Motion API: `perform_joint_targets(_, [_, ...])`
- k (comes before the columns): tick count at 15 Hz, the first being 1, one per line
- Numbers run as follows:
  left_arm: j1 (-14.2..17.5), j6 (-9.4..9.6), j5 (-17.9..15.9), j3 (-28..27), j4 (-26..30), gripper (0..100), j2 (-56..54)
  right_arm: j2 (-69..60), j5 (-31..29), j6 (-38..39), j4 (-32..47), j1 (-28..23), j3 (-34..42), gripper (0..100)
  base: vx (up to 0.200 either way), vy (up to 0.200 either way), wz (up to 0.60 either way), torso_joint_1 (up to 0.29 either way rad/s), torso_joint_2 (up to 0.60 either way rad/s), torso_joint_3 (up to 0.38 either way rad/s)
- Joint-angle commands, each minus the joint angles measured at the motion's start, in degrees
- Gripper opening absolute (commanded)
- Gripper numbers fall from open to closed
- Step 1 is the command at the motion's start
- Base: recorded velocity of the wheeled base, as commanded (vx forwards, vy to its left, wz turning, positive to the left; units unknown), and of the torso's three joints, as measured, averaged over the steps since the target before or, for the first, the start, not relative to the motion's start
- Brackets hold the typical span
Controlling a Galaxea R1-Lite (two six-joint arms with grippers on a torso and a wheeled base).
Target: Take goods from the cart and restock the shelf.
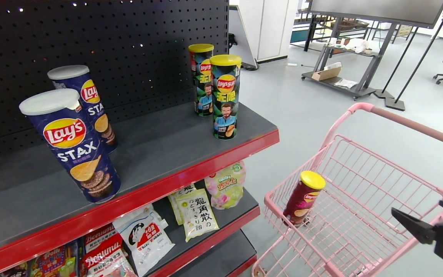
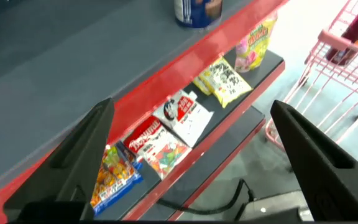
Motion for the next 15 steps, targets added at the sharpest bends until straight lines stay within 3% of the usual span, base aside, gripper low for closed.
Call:
perform_joint_targets(1, [0.1,-0.01,-0.1,0.0,-1.9,100,4.3,30.0,4.5,2.1,-17.3,3.1,-2.8,100,0.0,0.0,0.0,0.0,0.0,0.0])
perform_joint_targets(5, [0.1,-0.18,-0.3,0.0,-3.2,100,5.8,47.3,5.5,2.9,-33.2,8.2,-3.6,100,0.0,0.0,0.0,0.0,0.0,0.0])
perform_joint_targets(8, [0.2,-1.06,-0.1,0.0,-3.2,100,6.0,53.1,5.4,3.4,-34.3,9.8,-6.5,100,0.0,0.0,0.0,0.0,0.0,0.0])
perform_joint_targets(15, [0.2,-1.06,-0.1,0.0,-3.9,100,7.5,59.6,4.8,3.4,-34.4,7.7,-13.0,100,0.0,0.0,0.0,0.0,0.0,0.0])
